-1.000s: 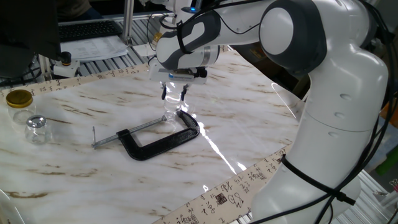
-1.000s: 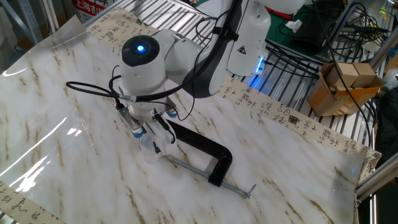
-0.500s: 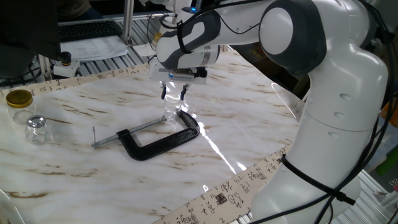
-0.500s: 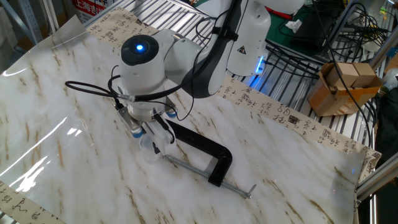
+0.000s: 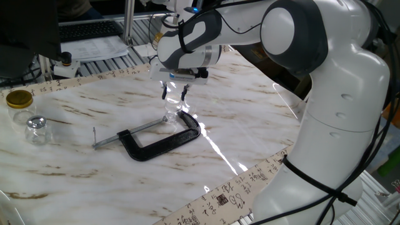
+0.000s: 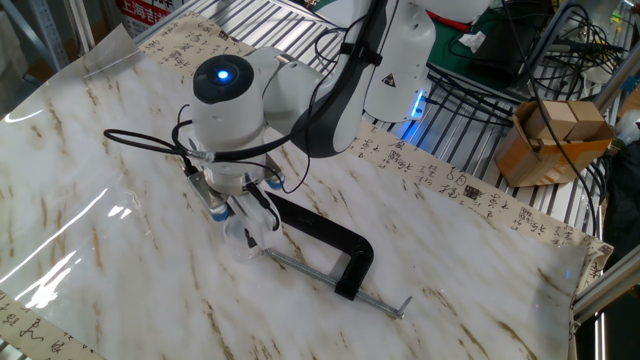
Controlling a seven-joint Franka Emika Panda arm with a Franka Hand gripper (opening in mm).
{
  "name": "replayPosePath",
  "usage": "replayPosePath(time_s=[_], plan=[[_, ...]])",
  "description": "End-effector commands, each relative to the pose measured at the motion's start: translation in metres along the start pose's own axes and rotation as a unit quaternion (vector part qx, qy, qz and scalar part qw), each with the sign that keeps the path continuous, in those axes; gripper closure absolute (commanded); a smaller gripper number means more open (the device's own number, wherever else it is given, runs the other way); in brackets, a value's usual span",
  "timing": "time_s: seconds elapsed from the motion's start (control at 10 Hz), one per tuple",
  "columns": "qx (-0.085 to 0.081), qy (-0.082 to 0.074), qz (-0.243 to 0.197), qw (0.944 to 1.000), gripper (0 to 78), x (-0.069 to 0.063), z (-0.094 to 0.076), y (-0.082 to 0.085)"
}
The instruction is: Screw the lid onto the jar
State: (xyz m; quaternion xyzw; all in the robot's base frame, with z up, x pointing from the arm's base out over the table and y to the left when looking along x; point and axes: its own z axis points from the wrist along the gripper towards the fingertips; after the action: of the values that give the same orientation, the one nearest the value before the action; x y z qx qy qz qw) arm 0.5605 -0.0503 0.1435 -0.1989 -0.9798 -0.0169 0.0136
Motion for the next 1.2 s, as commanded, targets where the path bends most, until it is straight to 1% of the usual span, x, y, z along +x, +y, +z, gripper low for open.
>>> replayPosePath(time_s=[0.1,0.4,1.2], plan=[[-0.003,0.007,0.009,0.9999,76.4,0.0081,0.0142,0.0001],[-0.006,0.002,0.008,1.0000,76.4,0.0078,0.0182,0.0006],[-0.008,0.005,0.013,0.9999,76.4,0.0074,0.0219,0.0009]])
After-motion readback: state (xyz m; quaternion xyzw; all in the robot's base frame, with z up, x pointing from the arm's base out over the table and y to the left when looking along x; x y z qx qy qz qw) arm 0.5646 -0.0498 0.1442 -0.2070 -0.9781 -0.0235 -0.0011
